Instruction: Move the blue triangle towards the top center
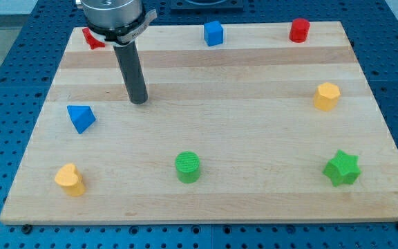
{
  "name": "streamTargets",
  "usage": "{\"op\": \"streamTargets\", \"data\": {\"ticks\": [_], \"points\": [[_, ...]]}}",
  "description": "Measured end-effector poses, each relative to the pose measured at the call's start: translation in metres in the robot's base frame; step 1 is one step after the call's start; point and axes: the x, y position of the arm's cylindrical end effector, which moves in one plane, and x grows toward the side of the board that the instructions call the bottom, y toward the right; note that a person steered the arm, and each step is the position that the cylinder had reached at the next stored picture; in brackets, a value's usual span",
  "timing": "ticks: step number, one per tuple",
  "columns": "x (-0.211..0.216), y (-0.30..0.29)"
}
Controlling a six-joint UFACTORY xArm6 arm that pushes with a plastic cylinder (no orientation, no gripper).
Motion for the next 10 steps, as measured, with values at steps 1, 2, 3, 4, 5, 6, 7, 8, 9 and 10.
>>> {"op": "streamTargets", "data": {"ticks": [1, 2, 3, 4, 5, 6, 7, 8, 9, 10], "points": [[-0.002, 0.057], [-0.019, 0.131], [-0.045, 0.166], [-0.103, 0.171], [-0.114, 0.229], [-0.133, 0.252], [-0.093, 0.204], [-0.007, 0.098], [0.072, 0.034], [0.096, 0.014]]}}
